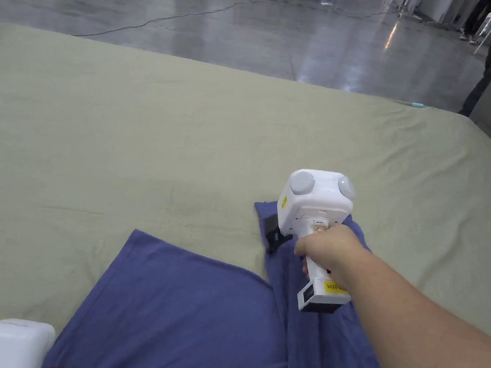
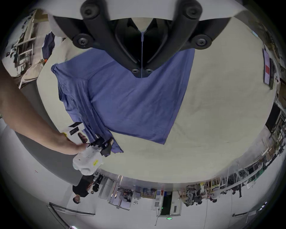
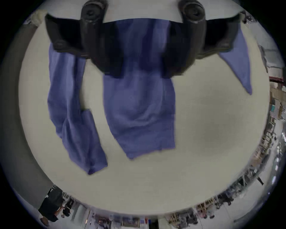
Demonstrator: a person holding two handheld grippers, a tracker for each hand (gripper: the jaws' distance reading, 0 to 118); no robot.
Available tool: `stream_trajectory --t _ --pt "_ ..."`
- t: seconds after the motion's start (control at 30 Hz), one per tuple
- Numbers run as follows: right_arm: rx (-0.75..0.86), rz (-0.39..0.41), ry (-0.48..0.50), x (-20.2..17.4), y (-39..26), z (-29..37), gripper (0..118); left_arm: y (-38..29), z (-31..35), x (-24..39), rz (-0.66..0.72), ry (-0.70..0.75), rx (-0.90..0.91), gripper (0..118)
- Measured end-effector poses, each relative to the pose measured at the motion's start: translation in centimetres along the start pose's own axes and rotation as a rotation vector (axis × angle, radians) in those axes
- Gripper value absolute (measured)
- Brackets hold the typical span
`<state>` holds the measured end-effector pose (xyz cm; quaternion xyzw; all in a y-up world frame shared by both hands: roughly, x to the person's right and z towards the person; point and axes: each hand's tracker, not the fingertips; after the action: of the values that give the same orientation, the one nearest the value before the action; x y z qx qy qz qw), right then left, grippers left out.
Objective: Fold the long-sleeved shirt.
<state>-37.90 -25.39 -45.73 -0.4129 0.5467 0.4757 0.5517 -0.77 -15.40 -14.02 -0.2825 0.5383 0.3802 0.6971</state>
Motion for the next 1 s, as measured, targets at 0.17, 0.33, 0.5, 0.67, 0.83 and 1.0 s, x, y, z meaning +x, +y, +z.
stream_trajectory --t 0.17,0.33,0.5,0.67,0.83,1.0 --pt "0.059 0.035 0.064 0.5 -2.2 4.0 0 -1.1 -0.2 0.1 -0.013 0.003 -0.012 0" --pt "0.217 0.101 0.148 1.7 -7.1 13.8 0 -1.2 2.0 1.8 -0.041 -0.026 0.016 0" --pt "0.396 0.177 0.199 4.1 -18.0 25.6 0 -1.4 4.9 2.0 -0.038 -0.043 0.063 0" --pt "0.392 0.172 0.232 7.2 -30.4 28.9 0 -2.6 6.9 2.1 -0.035 -0.025 0.074 0" --pt "0.223 0.119 0.168 8.2 -40.9 22.4 0 -4.1 8.0 2.1 -0.003 -0.022 0.056 0" --pt "0.045 0.018 0.165 8.7 -45.0 11.8 0 -5.7 8.9 2.5 0.013 -0.020 0.025 0"
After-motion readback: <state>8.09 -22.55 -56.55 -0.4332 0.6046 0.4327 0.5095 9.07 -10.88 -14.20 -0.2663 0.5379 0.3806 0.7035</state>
